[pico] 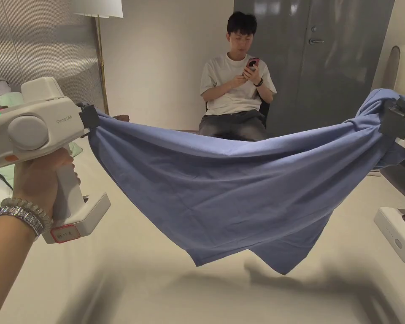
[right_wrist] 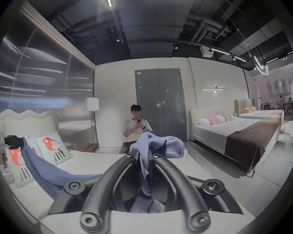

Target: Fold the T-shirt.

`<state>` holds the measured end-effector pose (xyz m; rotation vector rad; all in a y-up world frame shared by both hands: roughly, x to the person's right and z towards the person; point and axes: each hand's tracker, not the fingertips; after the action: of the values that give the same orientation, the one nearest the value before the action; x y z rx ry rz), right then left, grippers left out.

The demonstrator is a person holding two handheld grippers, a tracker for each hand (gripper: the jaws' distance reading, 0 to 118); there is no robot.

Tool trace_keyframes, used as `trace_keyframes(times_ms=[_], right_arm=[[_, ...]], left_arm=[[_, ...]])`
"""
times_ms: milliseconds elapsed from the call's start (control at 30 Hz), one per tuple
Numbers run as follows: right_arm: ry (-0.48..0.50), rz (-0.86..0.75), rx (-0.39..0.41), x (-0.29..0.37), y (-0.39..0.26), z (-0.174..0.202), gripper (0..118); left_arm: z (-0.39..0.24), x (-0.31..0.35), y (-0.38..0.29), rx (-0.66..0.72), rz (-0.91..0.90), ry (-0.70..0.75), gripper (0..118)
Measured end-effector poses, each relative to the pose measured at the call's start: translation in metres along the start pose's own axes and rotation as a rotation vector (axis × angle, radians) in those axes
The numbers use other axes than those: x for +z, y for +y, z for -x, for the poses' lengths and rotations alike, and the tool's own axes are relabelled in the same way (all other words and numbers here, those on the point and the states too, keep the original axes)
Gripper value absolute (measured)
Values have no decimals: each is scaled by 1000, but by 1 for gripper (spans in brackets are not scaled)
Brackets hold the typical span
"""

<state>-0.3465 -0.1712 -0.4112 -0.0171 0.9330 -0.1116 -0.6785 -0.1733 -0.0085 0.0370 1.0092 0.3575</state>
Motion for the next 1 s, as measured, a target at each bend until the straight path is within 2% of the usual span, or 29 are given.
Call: trace_keyframes(times_ms=[167, 300, 500, 733, 1000], right_arm=[[-13, 83, 0, 1, -38, -5, 9], [-25, 168, 5, 26, -70, -10, 9], [-7, 320, 28, 96, -111, -13, 9], [-5, 516, -36, 188, -163, -19, 9], [-63, 723, -55, 265, -218, -24, 9]], left_arm=[[10, 2, -30, -9, 72, 16, 4], [22, 19, -56, -29, 150, 40, 4], [48, 78, -106, -78, 274, 56, 4], [83, 162, -174, -62, 450, 89, 4], [111, 231, -244, -111, 628, 174, 4]])
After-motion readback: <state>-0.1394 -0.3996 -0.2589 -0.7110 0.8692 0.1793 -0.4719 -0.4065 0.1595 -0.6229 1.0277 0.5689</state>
